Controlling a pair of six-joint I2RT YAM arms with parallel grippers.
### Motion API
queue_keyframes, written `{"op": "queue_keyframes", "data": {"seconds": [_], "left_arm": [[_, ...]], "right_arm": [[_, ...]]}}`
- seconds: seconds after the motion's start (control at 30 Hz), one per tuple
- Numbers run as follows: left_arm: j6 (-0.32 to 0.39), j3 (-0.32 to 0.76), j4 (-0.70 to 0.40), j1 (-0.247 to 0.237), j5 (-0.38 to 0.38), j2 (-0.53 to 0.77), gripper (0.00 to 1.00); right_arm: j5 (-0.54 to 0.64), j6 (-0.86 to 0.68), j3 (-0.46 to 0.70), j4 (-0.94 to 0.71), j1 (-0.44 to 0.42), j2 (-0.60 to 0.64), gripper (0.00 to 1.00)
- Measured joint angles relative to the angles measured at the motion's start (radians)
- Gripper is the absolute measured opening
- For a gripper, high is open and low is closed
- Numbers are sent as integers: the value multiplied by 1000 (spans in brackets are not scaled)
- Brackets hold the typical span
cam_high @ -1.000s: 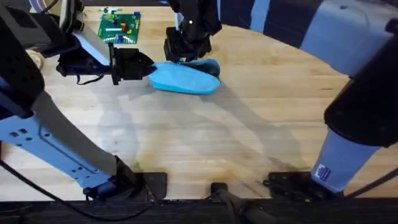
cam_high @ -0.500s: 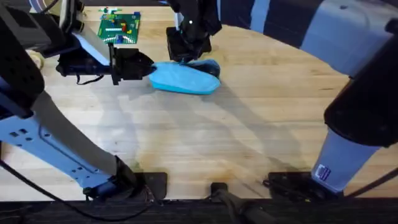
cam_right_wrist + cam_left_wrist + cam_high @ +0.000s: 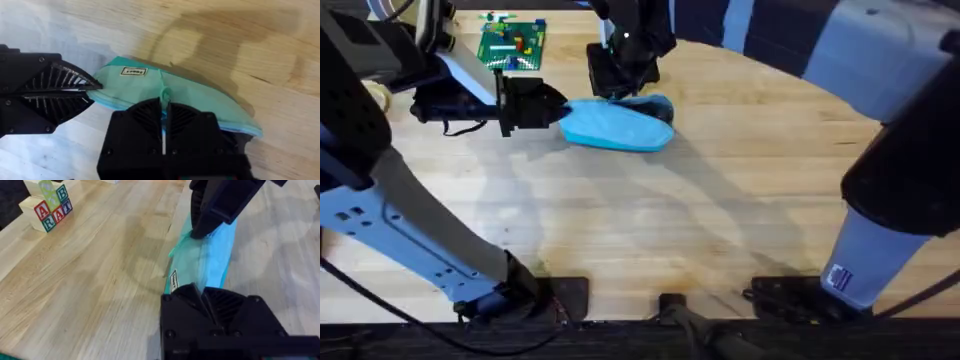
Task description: Unzip the bag, pick up the pens from the table one at a time and place them inside, then zip the bag closed.
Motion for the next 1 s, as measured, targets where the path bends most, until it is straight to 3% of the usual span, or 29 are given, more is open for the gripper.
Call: {"op": "queue_keyframes", "data": {"seconds": [0.47, 1.0], "left_arm": [[0, 0, 0, -1, 27, 0, 41], [0, 0, 3, -2, 32, 0, 41]], "right_arm": [[76, -67, 0, -5, 0, -34, 30], [79, -93, 0, -16, -41, -34, 31]]}}
